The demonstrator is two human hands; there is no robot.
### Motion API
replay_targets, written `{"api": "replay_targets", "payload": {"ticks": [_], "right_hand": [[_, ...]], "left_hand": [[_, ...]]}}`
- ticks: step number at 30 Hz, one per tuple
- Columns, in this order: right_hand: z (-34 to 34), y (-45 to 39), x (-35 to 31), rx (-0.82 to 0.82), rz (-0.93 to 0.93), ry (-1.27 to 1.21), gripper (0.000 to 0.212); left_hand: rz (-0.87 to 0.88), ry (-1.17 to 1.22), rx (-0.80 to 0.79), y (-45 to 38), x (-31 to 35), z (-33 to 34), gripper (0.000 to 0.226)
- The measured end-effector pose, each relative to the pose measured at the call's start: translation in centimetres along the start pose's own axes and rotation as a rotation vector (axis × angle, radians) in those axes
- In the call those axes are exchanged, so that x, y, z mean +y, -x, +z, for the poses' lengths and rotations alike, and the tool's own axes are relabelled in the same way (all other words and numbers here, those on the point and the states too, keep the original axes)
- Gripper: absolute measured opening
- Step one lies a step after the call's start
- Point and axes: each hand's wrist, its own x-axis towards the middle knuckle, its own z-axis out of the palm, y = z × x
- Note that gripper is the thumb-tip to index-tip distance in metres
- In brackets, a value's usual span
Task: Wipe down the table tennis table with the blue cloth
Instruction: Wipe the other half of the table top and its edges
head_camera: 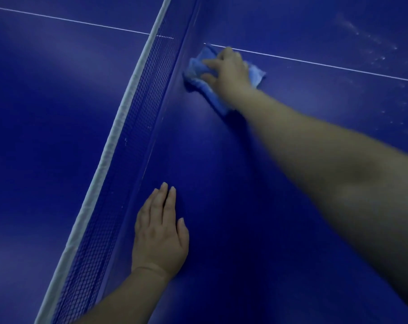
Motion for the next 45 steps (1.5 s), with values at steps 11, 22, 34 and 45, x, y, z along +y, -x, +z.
{"api": "replay_targets", "payload": {"ticks": [11, 22, 34, 45], "right_hand": [[2.3, 10.6, -3.1, 0.239, 0.328, -0.063, 0.032], [-2.6, 5.8, 9.2, 0.349, 0.659, 0.075, 0.040], [-3.5, 20.0, 9.9, 0.301, 0.393, 0.008, 0.036], [-2.5, 30.1, 6.3, 0.230, 0.108, -0.062, 0.031]], "left_hand": [[-0.012, 0.003, -0.014, 0.1, 0.3, -0.3, 0.061], [-0.021, 0.012, -0.020, 0.0, 0.1, 0.0, 0.062], [-0.030, 0.022, -0.046, 0.1, 0.3, -0.2, 0.062], [-0.020, 0.052, -0.026, 0.0, -0.1, 0.2, 0.059]]}}
